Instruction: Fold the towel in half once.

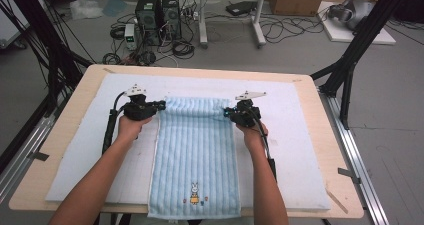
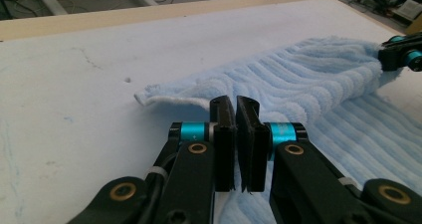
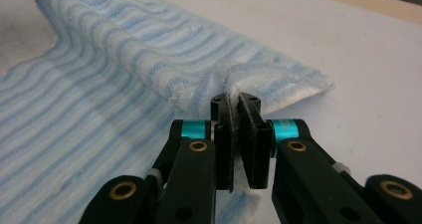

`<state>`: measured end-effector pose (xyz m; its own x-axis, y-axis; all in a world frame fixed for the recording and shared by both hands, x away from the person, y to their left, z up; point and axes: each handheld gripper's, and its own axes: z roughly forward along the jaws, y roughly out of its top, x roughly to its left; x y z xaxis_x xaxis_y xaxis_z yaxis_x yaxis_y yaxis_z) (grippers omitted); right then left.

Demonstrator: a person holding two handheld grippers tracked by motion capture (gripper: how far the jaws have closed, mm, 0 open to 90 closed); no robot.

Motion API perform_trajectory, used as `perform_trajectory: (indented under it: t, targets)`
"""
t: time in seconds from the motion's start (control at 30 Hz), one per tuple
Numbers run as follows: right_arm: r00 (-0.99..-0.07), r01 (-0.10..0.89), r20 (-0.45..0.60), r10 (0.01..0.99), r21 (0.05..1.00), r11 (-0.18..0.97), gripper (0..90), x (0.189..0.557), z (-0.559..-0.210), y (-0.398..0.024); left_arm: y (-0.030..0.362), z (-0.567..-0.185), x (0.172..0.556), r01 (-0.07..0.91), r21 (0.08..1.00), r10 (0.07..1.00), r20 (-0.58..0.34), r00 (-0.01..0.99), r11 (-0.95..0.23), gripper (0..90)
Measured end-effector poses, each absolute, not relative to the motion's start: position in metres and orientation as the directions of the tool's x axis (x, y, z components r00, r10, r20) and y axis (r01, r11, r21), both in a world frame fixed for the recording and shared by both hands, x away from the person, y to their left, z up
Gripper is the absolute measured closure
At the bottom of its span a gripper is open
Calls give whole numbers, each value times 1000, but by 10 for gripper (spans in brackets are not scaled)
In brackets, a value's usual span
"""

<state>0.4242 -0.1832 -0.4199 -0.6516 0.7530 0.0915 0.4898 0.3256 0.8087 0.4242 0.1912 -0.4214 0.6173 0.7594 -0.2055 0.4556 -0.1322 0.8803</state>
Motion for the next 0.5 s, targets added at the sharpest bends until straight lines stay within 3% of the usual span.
perform_trajectory:
  t: [0.5]
  targets:
    - [-715, 468, 70, 695, 787, 402, 848, 381, -417, -188, 194, -425, 379, 413, 898, 688, -202, 697, -154, 856]
